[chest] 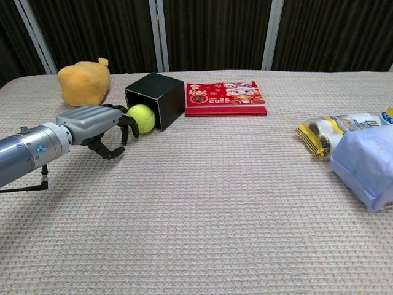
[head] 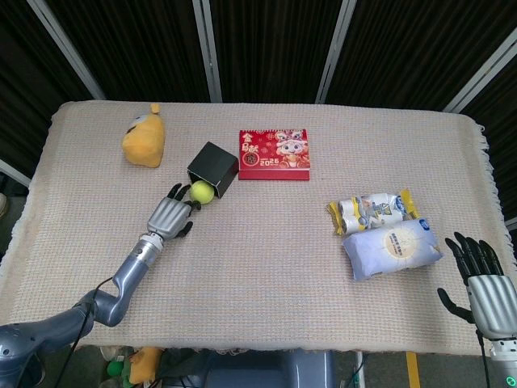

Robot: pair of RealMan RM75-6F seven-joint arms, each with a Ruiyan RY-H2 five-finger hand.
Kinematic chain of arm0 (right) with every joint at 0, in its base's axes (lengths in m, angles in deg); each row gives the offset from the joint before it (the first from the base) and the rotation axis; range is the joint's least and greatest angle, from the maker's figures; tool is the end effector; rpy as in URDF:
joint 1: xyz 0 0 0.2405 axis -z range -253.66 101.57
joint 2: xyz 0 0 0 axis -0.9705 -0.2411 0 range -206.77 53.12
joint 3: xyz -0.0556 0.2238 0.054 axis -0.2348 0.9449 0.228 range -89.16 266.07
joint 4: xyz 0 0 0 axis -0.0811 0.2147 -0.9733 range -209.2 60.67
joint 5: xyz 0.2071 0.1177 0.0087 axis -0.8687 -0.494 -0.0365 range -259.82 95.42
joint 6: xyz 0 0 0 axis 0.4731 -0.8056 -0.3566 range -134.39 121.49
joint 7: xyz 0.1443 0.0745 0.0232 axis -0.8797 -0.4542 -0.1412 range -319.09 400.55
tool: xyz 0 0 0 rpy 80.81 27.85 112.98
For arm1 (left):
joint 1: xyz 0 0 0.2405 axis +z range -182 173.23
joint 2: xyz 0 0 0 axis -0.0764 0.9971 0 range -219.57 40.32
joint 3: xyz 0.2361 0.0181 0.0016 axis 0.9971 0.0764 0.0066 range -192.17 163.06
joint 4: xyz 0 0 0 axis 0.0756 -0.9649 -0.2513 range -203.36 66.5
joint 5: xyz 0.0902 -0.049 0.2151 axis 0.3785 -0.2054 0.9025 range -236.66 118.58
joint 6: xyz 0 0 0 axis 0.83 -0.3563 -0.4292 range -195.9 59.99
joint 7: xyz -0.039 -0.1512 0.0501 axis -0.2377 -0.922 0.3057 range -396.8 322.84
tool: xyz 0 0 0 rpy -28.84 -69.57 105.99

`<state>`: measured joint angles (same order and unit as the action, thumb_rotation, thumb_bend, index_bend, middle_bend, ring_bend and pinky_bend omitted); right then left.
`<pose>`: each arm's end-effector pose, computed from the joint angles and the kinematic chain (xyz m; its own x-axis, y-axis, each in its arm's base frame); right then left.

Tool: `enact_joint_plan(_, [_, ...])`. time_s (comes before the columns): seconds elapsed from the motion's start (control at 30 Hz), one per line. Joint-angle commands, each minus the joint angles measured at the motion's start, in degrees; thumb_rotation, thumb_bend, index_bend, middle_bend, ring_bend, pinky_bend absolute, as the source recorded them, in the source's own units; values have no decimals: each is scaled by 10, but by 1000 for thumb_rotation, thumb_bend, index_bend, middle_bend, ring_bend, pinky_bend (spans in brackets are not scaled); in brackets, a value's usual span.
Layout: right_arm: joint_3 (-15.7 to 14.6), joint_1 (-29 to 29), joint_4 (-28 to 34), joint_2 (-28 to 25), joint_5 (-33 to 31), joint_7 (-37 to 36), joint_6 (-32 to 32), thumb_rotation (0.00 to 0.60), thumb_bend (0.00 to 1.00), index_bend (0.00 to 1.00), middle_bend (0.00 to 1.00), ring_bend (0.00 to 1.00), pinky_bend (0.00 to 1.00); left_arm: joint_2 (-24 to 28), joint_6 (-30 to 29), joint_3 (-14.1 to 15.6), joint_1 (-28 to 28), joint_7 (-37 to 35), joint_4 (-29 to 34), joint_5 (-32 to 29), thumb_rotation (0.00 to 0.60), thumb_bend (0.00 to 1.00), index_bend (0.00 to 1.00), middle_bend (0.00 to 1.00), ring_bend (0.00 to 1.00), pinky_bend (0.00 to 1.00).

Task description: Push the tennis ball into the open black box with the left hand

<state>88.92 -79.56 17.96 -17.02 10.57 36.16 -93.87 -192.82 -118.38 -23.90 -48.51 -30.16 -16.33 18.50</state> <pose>-0.3015 -0.1845 0.1400 0.4006 -0.0162 0.9161 -0.9121 -0.1016 0.3971 -0.1765 0.3982 -0.0909 0.5727 0.1893 0.7976 0.7833 -0.4134 -0.4643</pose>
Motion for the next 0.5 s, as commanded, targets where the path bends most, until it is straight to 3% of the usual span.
enact_joint_plan(0.03, [0, -1, 0, 0, 0, 1, 2, 600, 345, 0, 0, 0, 0, -4, -16, 3, 0, -3, -7, 9, 600, 429, 246, 101, 0, 0])
enact_joint_plan(0.5, [-4, -3, 2, -6, 5, -11, 7, 600, 345, 0, 0, 0, 0, -17, -30, -3, 2, 30, -21, -6, 600, 429, 109, 29, 0, 0])
